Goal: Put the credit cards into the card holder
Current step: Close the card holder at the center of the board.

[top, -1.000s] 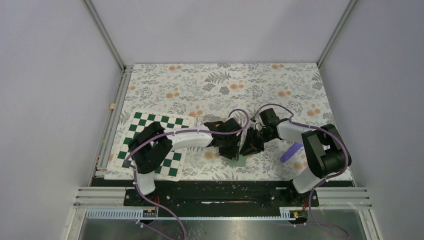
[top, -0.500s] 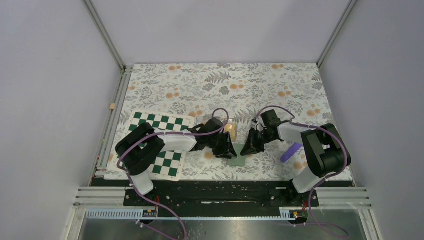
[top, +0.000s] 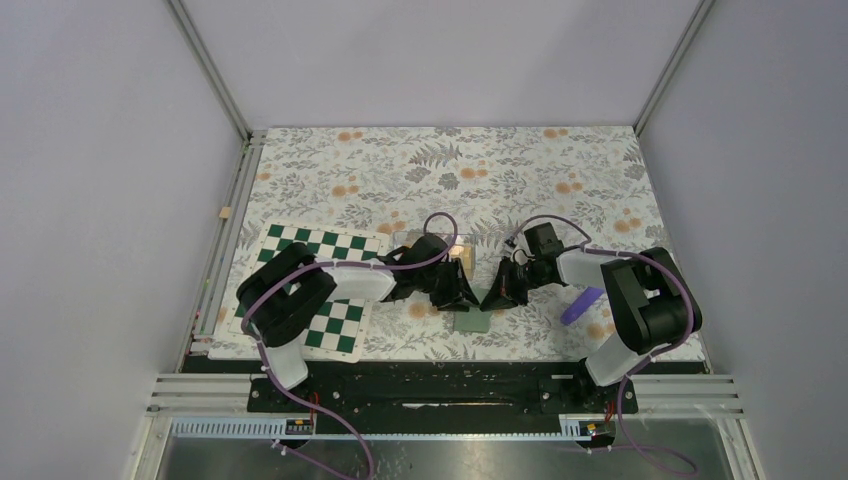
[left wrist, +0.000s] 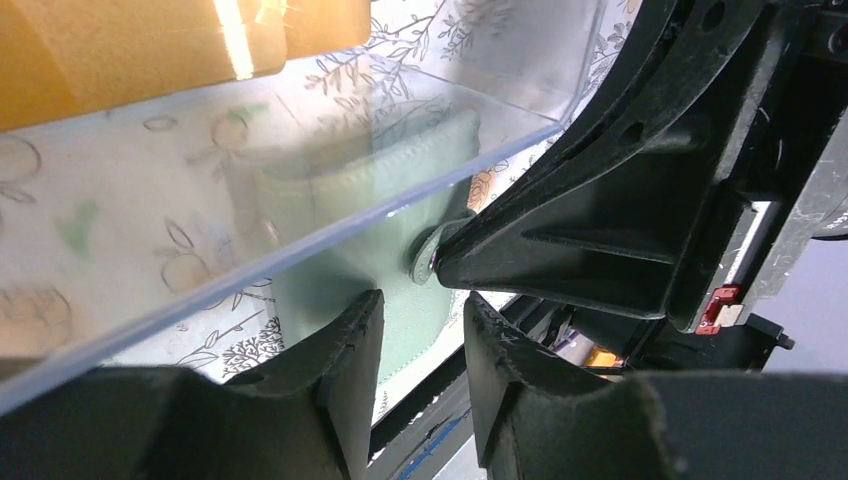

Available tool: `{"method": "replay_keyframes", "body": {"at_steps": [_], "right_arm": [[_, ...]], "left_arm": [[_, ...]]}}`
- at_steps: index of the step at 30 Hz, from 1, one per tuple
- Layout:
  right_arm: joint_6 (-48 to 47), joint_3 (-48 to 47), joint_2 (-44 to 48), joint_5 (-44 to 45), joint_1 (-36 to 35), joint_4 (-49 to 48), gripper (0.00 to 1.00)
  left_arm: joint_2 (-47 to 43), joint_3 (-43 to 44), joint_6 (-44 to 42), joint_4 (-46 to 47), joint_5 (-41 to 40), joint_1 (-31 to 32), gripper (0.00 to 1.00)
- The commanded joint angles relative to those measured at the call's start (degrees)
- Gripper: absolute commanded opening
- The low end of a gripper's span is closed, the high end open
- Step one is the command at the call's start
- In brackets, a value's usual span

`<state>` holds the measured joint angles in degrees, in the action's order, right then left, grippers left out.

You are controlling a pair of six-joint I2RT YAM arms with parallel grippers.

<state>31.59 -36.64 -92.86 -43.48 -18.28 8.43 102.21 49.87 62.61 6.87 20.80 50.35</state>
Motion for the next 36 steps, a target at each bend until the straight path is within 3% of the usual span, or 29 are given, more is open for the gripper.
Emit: {"method": "replay_keyframes", "body": {"at_steps": [1,5,10,16,29,36], "right_arm": [[-0.3,2.2,-2.9,2.8,-1.0,-2.2,0.00],[0.0,2.4,-3.2,2.3,-1.1,-2.9,0.00],[-0.1,2.5,-3.6,2.0,-1.0,-3.1,0.00],[-0.2,2.5,-3.3,2.0,-1.1,-3.0,0.00],[-0.7,1.1,1.3,4.2,-1.1,1.1,0.03],[-0.9,0.5,2.3,5.7,-1.0,2.4,0.03]], "left_arm": [[2.4,1.7,-1.0,1.0,-4.7,-0.1,0.35],[3.9,1.1,0.3,5.3,-2.4,-0.1,0.26],[5.2,0.5,1.5,8.9,-1.1,0.0,0.23],[4.4,0.6,0.3,6.4,-2.5,-0.1,0.00],[3.8,10.9,-9.3,-14.5,-9.3,3.1,0.00],[4.9,14.3,-11.7,-20.4,-12.4,4.6,0.00]]}}
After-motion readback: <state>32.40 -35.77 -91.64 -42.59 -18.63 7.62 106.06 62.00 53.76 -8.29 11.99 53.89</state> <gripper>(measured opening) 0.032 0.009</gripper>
